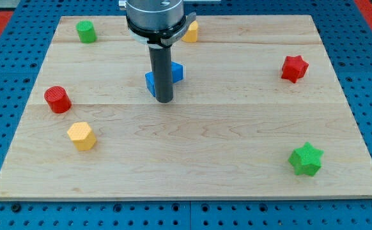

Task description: Slide green star towards the center

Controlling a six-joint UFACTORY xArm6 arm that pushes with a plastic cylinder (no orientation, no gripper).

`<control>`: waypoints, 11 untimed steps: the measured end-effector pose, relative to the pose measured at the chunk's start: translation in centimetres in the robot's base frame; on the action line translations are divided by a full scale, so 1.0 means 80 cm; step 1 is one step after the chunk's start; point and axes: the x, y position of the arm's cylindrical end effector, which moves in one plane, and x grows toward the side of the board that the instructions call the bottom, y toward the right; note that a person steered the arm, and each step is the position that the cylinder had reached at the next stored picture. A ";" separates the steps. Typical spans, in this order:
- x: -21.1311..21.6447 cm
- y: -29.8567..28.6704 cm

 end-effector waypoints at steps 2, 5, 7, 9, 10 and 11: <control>0.017 0.020; 0.052 0.191; 0.065 0.294; 0.161 0.292; 0.181 0.329; 0.215 0.352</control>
